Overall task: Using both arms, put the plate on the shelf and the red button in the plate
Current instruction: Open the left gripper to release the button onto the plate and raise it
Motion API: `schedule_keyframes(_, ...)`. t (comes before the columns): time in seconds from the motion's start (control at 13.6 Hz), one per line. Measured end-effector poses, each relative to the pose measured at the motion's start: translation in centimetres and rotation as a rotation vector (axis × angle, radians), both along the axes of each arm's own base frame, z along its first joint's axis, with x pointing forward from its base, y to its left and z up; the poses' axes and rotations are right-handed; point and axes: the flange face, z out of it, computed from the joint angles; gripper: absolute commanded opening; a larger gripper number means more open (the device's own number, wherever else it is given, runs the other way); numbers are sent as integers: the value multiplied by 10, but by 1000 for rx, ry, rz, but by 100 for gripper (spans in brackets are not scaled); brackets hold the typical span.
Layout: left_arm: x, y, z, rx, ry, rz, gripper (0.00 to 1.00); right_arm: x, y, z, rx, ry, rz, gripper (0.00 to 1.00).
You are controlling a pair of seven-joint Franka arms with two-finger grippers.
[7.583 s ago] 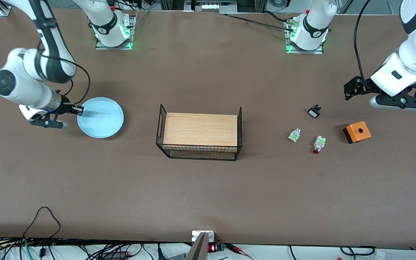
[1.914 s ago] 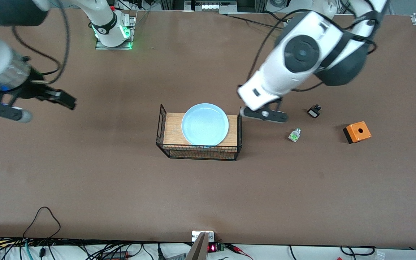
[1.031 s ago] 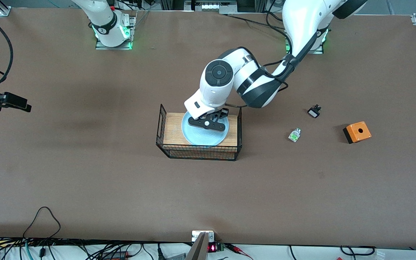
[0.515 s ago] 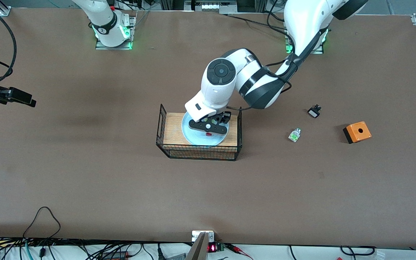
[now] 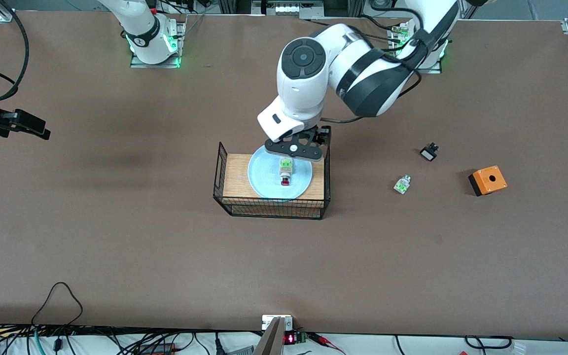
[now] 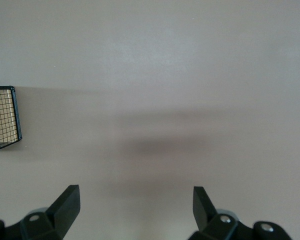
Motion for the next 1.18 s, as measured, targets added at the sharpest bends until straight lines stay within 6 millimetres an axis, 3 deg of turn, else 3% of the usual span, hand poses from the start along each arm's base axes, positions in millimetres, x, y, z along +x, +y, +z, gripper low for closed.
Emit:
schedule_keyframes(0.22,17,39,36,6,-36,61,100,0,3,1,-2,-4,5,100)
schedule_keyframes(0.44,39,103,56,66,-4,156,100,0,3,3,-2,-8,5,100)
schedule_keyframes(0.66,50,154,86,90,-12,229,100,-1,4,4,-2,-10,7,100)
schedule_keyframes(0.88,54,210,120,107,-30,172,100,-1,5,4,-2,-10,8,100)
schedule_keyframes(1.18,54,304,132,78,14,158,100,-1,5,4,-2,-11,9,100)
